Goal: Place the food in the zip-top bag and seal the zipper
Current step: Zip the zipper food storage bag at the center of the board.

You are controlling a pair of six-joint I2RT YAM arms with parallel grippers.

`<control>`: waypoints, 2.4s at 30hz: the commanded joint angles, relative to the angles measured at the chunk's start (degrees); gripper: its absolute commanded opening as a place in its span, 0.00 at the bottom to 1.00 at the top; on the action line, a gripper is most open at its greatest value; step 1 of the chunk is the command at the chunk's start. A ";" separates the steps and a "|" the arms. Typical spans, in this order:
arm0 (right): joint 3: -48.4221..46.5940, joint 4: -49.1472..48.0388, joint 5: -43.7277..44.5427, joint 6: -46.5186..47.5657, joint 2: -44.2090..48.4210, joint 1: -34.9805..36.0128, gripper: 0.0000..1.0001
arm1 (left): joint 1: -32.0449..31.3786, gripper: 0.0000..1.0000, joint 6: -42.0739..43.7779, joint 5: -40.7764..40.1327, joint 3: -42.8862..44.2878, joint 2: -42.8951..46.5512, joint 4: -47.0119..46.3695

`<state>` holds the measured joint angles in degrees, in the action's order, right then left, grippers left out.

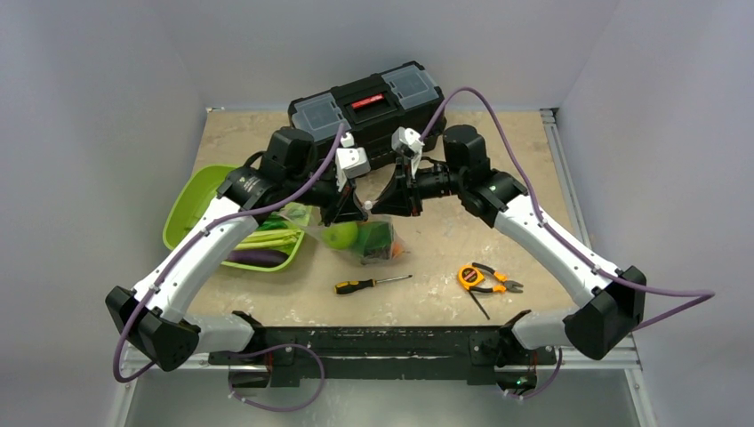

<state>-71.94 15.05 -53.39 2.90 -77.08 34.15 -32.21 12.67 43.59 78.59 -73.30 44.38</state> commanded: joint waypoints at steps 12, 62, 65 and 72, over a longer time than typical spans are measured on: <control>4.21 -9.52 11.09 -0.79 5.45 3.34 0.00 | 0.08 0.35 -0.45 4.72 2.31 1.09 -1.54; 15.20 -24.59 33.34 -12.31 15.60 3.35 0.00 | 1.33 0.00 -0.91 1.26 -0.32 4.09 -6.37; 16.97 -26.78 36.11 -13.58 17.15 3.38 0.00 | 1.48 0.00 -0.33 -0.52 -0.37 4.59 -5.26; 18.87 -28.65 39.08 -14.73 18.55 3.29 0.00 | 2.78 0.00 0.20 -3.45 -1.32 7.17 -2.40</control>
<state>-53.21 -7.05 -23.20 -10.87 -60.88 39.00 -31.16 11.64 41.95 77.95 -70.32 35.94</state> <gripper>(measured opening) 0.006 0.059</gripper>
